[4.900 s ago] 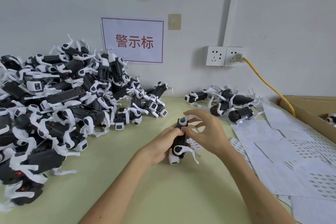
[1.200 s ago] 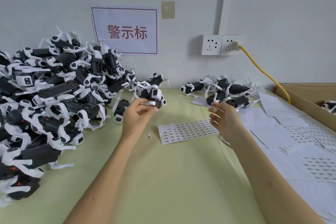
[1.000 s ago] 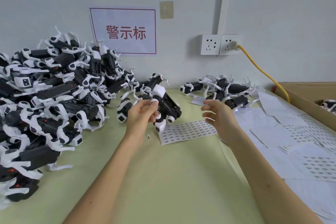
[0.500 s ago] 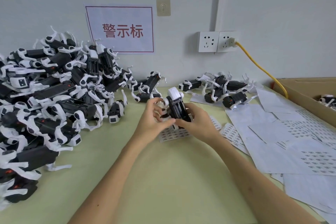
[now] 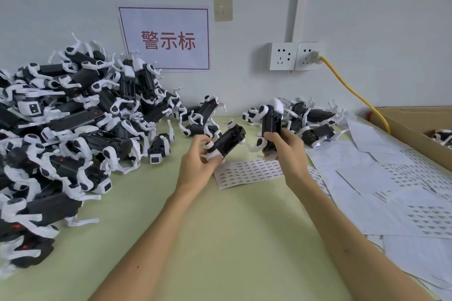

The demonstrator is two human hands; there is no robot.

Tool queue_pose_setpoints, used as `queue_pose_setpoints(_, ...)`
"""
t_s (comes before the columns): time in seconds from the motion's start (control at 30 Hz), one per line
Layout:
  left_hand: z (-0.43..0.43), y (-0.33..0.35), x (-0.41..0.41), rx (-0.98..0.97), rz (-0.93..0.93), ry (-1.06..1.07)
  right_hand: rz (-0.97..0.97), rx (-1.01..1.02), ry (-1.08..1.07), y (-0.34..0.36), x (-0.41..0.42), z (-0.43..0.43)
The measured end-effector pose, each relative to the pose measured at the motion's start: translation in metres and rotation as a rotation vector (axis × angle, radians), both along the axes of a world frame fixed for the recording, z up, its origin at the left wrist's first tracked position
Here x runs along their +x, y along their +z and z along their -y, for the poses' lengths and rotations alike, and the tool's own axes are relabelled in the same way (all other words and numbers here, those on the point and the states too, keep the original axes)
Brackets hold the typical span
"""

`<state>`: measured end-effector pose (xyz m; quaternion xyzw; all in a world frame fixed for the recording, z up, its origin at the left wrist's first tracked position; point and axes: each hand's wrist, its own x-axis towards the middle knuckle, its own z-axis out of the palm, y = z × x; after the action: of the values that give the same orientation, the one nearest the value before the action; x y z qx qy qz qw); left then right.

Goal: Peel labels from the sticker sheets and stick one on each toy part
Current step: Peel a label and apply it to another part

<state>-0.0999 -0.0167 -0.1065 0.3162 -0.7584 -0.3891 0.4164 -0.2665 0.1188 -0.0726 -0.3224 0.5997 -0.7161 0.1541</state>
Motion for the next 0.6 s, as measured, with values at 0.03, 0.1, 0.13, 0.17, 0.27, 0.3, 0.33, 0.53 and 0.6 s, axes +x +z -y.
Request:
queue_pose_setpoints(0.03,0.0,0.004,0.001,0.103,-0.098,-0.039,0.014,-0.009,-0.017,0.001,-0.002,0.0)
queue_pose_setpoints(0.1,-0.001,0.014,0.002,0.325,-0.3,-0.107,0.048,-0.025,-0.05,0.003,-0.004,-0.002)
queue_pose_setpoints(0.13,-0.002,0.019,0.001,0.426,-0.406,-0.126,0.07,-0.033,-0.054,0.004,-0.005,-0.003)
queue_pose_setpoints(0.17,-0.003,0.025,0.001,0.52,-0.52,-0.14,0.093,-0.04,-0.049,0.004,-0.005,-0.004)
queue_pose_setpoints(0.27,0.001,0.036,0.006,0.737,-0.86,-0.216,0.139,-0.038,-0.031,0.004,-0.005,-0.004)
queue_pose_setpoints(0.3,0.005,0.038,0.009,0.775,-0.92,-0.253,0.146,-0.03,-0.023,0.004,-0.005,-0.004)
queue_pose_setpoints(0.33,0.009,0.039,0.013,0.798,-0.945,-0.283,0.15,-0.023,-0.01,0.003,-0.005,-0.004)
queue_pose_setpoints(0.53,0.019,0.038,0.023,0.667,-0.738,-0.326,0.1,0.046,0.08,0.003,0.003,-0.003)
queue_pose_setpoints(0.6,0.01,0.038,0.019,0.598,-0.54,-0.312,0.038,0.071,0.145,0.005,0.006,-0.004)
